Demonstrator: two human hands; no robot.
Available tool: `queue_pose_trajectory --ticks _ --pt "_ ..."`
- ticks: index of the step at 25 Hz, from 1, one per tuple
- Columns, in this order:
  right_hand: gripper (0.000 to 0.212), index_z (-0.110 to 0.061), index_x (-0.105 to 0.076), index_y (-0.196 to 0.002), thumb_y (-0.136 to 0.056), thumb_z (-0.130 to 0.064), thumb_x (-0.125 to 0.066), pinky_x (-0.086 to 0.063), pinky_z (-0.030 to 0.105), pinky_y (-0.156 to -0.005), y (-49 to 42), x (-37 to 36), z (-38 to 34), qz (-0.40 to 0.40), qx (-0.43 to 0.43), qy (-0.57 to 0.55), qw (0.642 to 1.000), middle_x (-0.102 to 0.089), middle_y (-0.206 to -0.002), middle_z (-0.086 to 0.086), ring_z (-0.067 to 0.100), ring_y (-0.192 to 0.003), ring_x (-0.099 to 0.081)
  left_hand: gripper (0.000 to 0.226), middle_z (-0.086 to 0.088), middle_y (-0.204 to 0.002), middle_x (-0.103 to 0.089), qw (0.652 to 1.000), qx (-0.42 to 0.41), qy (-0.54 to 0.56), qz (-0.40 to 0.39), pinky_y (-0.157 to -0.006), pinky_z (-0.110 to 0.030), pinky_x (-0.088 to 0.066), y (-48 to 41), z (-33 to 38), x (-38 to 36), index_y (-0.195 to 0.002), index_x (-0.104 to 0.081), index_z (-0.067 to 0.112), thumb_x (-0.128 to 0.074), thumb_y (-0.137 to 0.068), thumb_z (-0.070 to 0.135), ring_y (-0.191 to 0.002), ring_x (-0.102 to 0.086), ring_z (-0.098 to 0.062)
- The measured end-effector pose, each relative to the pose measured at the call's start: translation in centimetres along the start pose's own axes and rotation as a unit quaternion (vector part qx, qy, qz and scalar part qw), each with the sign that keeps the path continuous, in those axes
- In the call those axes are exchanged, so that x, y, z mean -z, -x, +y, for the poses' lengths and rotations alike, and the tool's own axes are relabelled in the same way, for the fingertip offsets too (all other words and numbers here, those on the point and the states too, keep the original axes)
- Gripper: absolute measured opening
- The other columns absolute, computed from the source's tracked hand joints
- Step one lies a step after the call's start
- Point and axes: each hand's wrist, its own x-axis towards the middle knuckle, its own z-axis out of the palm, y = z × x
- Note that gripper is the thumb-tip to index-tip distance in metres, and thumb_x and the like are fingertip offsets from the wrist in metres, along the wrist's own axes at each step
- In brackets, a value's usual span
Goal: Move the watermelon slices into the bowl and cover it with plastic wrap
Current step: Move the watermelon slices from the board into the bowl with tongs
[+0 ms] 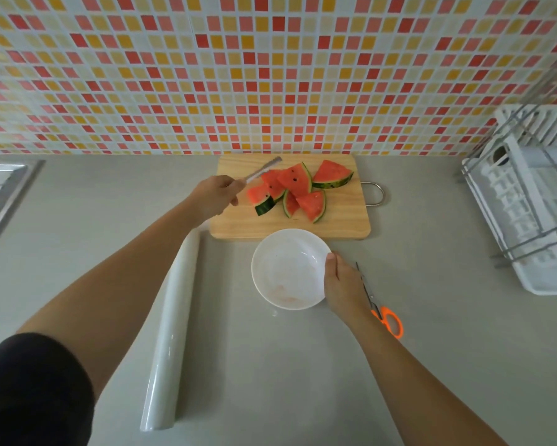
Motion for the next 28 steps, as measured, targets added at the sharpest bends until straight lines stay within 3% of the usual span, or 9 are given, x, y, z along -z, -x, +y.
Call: queue_pose_trajectory --ticks 3,12,18,23,28 --pt "0.032 -0.016 -0.052 -0.079 -0.097 -0.031 -0.03 -0.027 0.011 -0.05 -0.1 0.0 0.1 -0.002 0.001 0.006 1.0 -0.053 -0.065 -0.008 0.002 -0.063 -0.048 0.036 0.001 -0.071 -0.06 0.999 0.017 -0.002 -0.048 -0.05 -0.023 -0.037 0.4 0.8 0.2 -0.092 -0.065 0.012 -0.049 -0.094 0.044 -0.051 -0.04 -0.013" --pt "0.034 -0.014 -0.048 -0.072 -0.097 -0.029 -0.03 -0.034 0.021 -0.053 -0.4 -0.2 0.2 0.0 0.014 -0.009 1.0 -0.052 -0.062 -0.002 0.012 -0.06 -0.048 0.043 -0.001 -0.066 -0.06 0.997 0.031 -0.022 -0.06 -0.046 -0.021 -0.032 -0.9 2.8 -0.2 -0.089 -0.065 0.003 -0.05 -0.094 0.043 -0.044 -0.033 -0.012" --pt "0.035 -0.009 -0.051 -0.076 -0.097 -0.029 -0.03 -0.036 0.025 -0.055 -0.6 -0.3 0.4 -0.003 0.023 -0.015 1.0 -0.056 -0.066 0.005 0.015 -0.061 -0.049 0.038 -0.006 -0.077 -0.062 0.995 0.05 0.044 -0.081 -0.048 -0.022 -0.026 -2.4 2.4 -1.3 -0.101 -0.065 0.002 -0.055 -0.093 0.037 -0.049 -0.025 -0.012" --pt "0.034 -0.018 -0.045 -0.068 -0.097 -0.029 -0.031 -0.034 0.023 -0.054 -0.7 -0.4 0.4 0.002 0.028 -0.01 1.0 -0.051 -0.061 -0.001 0.013 -0.059 -0.047 0.034 -0.013 -0.081 -0.056 0.99 0.063 0.104 -0.07 -0.05 -0.026 -0.021 -3.8 2.0 -1.9 -0.103 -0.066 -0.004 -0.062 -0.09 0.027 -0.051 -0.022 -0.015" --pt "0.035 -0.013 -0.047 -0.071 -0.097 -0.029 -0.031 -0.034 0.021 -0.053 -0.8 -0.5 0.5 0.002 0.023 -0.017 1.0 -0.052 -0.062 0.0 0.012 -0.059 -0.047 0.03 -0.008 -0.071 -0.053 0.992 0.067 0.103 -0.029 -0.048 -0.024 -0.023 -4.3 2.3 -2.7 -0.095 -0.069 -0.006 -0.064 -0.085 0.022 -0.048 -0.023 -0.016"
